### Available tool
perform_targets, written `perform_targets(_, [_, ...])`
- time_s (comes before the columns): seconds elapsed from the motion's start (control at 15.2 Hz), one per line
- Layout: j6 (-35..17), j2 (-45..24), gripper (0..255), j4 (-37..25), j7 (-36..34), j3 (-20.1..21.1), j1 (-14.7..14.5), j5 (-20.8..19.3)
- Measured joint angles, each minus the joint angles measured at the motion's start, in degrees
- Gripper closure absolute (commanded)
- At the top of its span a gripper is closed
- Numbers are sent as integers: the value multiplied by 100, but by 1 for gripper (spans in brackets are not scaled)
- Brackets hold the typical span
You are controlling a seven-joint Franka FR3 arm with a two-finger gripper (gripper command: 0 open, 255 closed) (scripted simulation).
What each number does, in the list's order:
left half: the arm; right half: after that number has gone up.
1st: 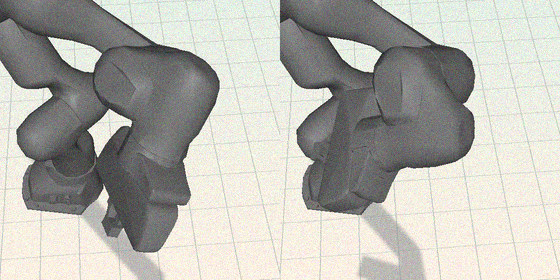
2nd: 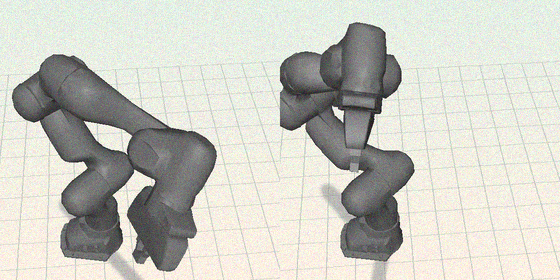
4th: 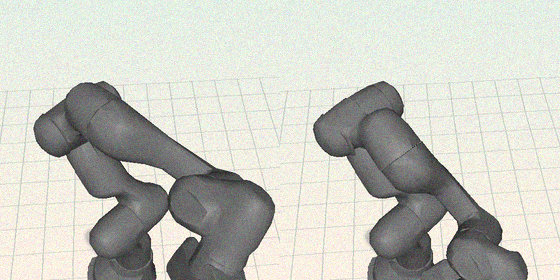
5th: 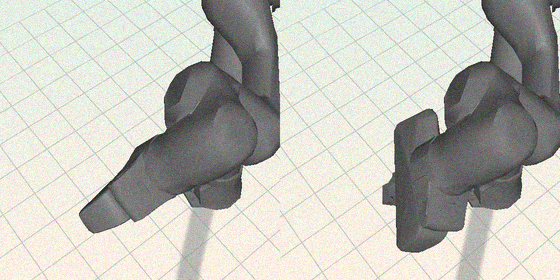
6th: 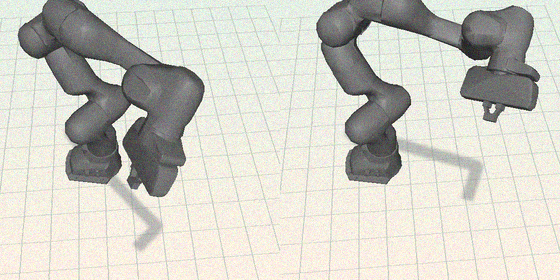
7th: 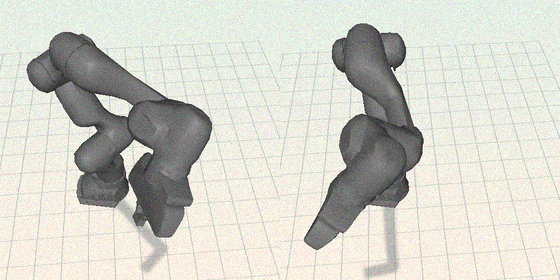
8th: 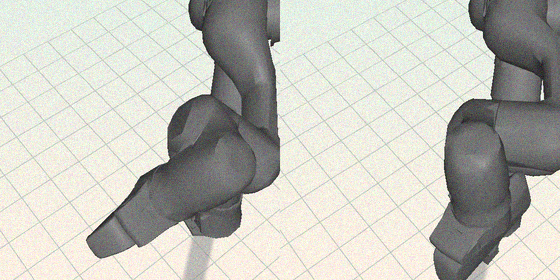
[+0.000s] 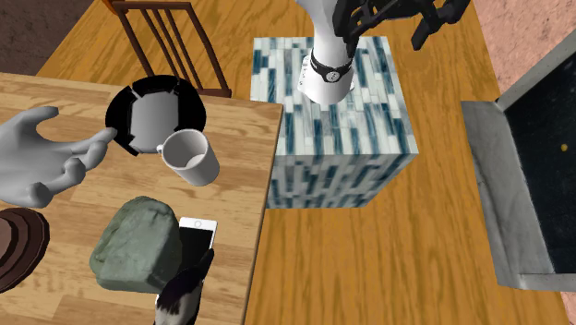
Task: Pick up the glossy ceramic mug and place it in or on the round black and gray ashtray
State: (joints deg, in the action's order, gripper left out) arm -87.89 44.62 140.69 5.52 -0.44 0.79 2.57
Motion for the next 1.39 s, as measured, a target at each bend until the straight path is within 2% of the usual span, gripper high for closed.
perform_targets(0.2, [-146,-54,0,71,102,-99,65,-111])
perform_targets(0.73, [-1248,-546,0,493,780,-804,519,-821])
perform_targets(1.39, [-2813,-1892,0,359,1628,-1784,1000,-1447])
